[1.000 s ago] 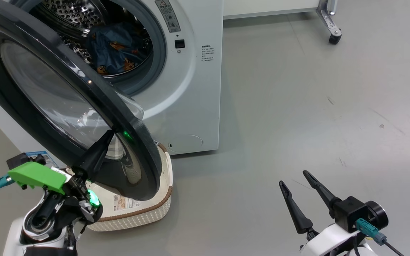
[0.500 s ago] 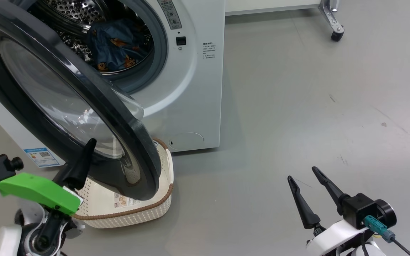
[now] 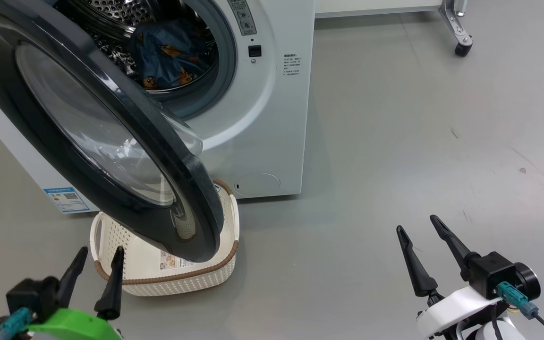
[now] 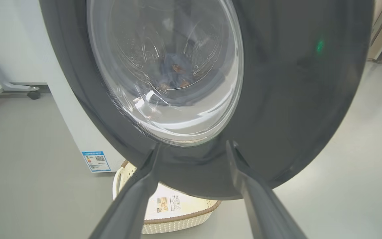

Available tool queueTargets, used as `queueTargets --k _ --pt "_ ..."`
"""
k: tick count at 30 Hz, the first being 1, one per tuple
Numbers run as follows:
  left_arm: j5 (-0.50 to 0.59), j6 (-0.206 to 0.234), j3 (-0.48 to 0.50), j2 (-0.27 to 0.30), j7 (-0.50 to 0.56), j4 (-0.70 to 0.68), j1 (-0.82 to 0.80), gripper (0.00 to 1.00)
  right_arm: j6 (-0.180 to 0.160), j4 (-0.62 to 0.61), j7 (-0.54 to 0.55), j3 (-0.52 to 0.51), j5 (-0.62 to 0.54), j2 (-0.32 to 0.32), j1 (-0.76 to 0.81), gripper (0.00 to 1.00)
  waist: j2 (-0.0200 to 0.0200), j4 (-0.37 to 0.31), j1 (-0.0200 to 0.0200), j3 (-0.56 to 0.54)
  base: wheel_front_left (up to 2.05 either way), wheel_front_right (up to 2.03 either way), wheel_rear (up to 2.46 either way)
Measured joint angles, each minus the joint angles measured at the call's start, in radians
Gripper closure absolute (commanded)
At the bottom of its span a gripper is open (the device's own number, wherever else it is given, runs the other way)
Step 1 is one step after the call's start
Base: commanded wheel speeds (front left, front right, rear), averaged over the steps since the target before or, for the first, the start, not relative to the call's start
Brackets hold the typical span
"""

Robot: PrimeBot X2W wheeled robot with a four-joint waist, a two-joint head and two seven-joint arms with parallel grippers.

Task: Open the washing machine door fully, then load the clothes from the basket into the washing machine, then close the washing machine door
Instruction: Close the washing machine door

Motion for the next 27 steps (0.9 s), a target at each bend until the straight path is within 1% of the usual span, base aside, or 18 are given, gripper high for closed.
queueTargets --k 2,7,14,15,16,17,20,27 --pt "0.047 0.017 0.001 0.000 -0.047 0.025 0.024 0.00 0.000 0.000 0.000 -0.001 -0.001 0.005 0.000 0.00 0.0000 0.003 0.0000 -0.001 0.00 0.00 0.00" --pt "0.092 0.059 -0.008 -0.026 -0.138 0.073 0.039 0.00 0.000 0.001 0.000 -0.011 -0.001 0.007 0.000 0.00 0.0000 0.012 0.0000 -0.003 0.00 0.00 0.00" --pt "0.103 0.099 -0.006 -0.071 -0.142 0.120 0.047 0.00 0.000 0.005 0.000 -0.023 -0.007 0.007 0.001 0.00 0.0000 0.028 0.0000 -0.006 0.00 0.00 0.00" --pt "0.104 0.099 -0.005 -0.073 -0.142 0.123 0.047 0.00 0.000 0.006 0.000 -0.021 -0.007 0.008 0.001 0.21 0.0000 0.030 0.0000 -0.007 0.00 0.00 0.00" --pt "0.105 0.100 -0.004 -0.076 -0.142 0.127 0.047 0.00 0.000 0.008 0.000 -0.021 -0.008 0.008 0.001 0.80 0.0000 0.031 0.0000 -0.007 0.00 0.00 0.00" --pt "0.106 0.105 -0.003 -0.080 -0.142 0.131 0.047 0.00 0.000 0.010 0.000 -0.021 -0.008 0.008 0.001 1.00 0.0000 0.033 0.0000 -0.008 0.00 0.00 0.00" --pt "0.109 0.108 0.000 -0.097 -0.142 0.138 0.046 0.00 0.000 0.011 0.000 -0.024 -0.008 0.009 0.001 1.00 0.0000 0.036 0.0000 -0.009 0.00 0.00 0.00" --pt "0.124 0.113 0.026 -0.105 -0.142 0.144 0.045 0.00 0.000 0.015 0.000 -0.027 -0.008 0.015 0.001 1.00 0.0000 0.042 0.0000 -0.011 0.00 0.00 0.00"
